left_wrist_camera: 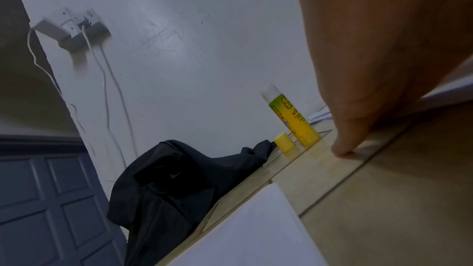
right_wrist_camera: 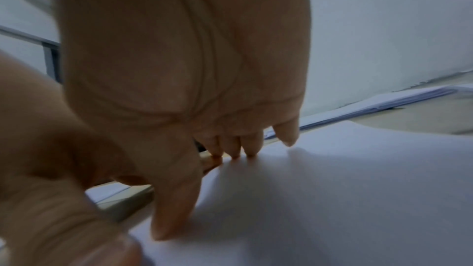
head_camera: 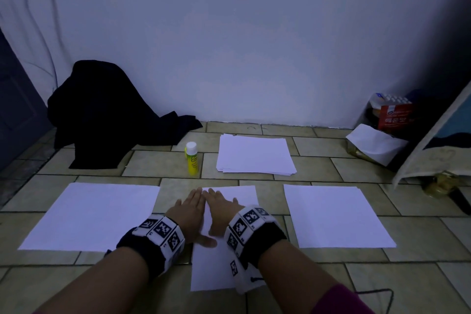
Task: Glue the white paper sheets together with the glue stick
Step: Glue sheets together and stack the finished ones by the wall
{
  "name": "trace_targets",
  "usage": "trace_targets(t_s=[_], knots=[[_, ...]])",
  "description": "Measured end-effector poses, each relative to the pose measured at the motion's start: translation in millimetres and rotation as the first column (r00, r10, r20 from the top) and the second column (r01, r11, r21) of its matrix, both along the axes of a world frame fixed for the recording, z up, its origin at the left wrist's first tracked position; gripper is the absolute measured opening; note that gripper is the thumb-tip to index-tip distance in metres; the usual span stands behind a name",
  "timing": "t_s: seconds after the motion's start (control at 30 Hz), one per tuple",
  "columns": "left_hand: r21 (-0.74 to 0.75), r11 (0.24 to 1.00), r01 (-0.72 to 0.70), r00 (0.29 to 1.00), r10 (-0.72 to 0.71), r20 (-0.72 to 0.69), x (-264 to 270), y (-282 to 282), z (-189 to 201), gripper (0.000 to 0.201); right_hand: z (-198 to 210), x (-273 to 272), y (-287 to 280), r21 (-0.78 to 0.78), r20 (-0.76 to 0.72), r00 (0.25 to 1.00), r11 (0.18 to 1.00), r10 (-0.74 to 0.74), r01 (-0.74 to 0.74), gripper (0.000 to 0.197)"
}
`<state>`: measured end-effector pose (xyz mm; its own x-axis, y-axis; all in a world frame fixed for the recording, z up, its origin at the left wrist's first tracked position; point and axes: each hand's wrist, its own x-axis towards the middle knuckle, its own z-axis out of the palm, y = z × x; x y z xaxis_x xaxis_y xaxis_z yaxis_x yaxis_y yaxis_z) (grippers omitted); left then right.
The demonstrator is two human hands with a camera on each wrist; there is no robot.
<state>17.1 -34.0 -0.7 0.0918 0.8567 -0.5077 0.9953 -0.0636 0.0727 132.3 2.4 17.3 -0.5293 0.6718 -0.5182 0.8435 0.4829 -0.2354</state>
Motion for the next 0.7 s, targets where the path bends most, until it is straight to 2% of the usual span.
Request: trace_targets(t_s=[0.1, 0.23, 0.33, 0.43, 0.47, 0.57, 0.63, 0.7], knots=[[0.015, 1.0, -0.01, 1.0, 0.01, -0.016, 0.8, -1.4, -0.7, 0.125, 0.3, 19.5, 7.1, -0.001, 0.032, 0.999, 1.0, 0.009, -0.009, 0.097], [0.01, 1.0, -0.021, 1.0, 0.021, -0.016, 2.4, -1.7, 0.8, 0.124, 1.5, 59.2, 20.6, 0.011, 0.076, 0.988, 0.991, -0.133, 0.132, 0.093], [0.007, 1.0, -0.012, 1.0, 0.012, -0.026, 1.0, -1.6, 1.2, 0.125, 0.3, 78.4, 28.5, 0.029, 0.115, 0.976, 0.983, -0.183, 0.181, 0.101], [0.002, 1.0, 0.005, 0.999, -0.005, -0.046, 0.0, 0.4, 3.3, 0.124, 2.0, 71.8, 27.9, 0.08, 0.104, 0.971, 0.975, -0.217, 0.209, 0.11], [-0.006, 1.0, 0.013, 0.998, -0.013, -0.058, -1.0, 0.8, 6.6, 0.122, 3.9, 67.4, 26.3, 0.114, 0.084, 0.964, 0.963, -0.253, 0.243, 0.107], [0.03, 0.999, 0.023, 0.996, -0.021, -0.089, -6.3, 1.6, 21.1, 0.106, 9.4, 56.6, 16.2, 0.264, 0.092, 0.946, 0.923, -0.312, 0.278, 0.082], [0.146, 0.989, 0.023, 0.995, -0.008, -0.103, -10.6, 1.7, 29.9, 0.083, 9.9, 49.3, 6.9, 0.323, 0.103, 0.944, 0.908, -0.314, 0.266, 0.058], [0.24, 0.971, 0.019, 0.998, -0.004, -0.061, -11.3, 1.1, 33.9, 0.059, 8.1, 38.8, -2.3, 0.314, 0.074, 0.949, 0.91, -0.306, 0.269, 0.036]])
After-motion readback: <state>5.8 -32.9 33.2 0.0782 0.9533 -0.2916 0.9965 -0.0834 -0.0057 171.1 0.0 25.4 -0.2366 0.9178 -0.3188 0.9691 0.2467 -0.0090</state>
